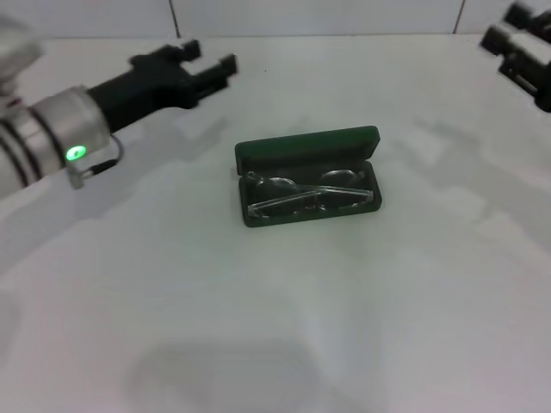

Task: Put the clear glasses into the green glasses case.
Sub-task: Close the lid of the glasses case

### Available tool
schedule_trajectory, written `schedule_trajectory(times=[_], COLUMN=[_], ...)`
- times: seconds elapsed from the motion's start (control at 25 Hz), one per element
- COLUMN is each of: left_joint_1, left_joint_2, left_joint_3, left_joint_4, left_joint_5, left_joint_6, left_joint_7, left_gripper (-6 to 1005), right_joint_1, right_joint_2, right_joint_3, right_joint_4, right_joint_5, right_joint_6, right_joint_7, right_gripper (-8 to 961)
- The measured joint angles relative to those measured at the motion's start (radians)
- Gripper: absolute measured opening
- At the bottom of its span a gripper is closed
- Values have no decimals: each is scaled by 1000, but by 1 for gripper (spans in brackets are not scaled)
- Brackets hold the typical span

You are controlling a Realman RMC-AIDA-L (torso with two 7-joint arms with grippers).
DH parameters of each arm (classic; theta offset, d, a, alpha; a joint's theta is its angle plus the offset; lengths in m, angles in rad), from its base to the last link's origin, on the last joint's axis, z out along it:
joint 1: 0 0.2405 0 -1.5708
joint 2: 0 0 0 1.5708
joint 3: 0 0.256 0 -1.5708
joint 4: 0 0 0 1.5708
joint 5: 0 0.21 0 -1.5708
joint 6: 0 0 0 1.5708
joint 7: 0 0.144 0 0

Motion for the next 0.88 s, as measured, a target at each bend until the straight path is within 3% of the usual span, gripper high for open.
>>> schedule_trajectory(times=[0.16,0.4,0.88], left_joint_1=[-86,-176,-171], left_joint_2=[-7,-26,-27], left_joint_3=[0,0,0], left_joint_4=[2,9,51], left_joint_5=[162,396,560], left_joint_6=[-114,-165,-73], left_joint_7=[-91,-177,-19], left_gripper=[708,707,708], right_joint_1=[-26,-24,-18], right_joint_2=[38,31,34], right_joint_3=[94,93,92], right_joint_4=[36,36,15], right_joint_5=[12,33,35], right_joint_6=[13,40,86], right_joint_7=[-86,-93,-97], right_gripper=[488,706,702])
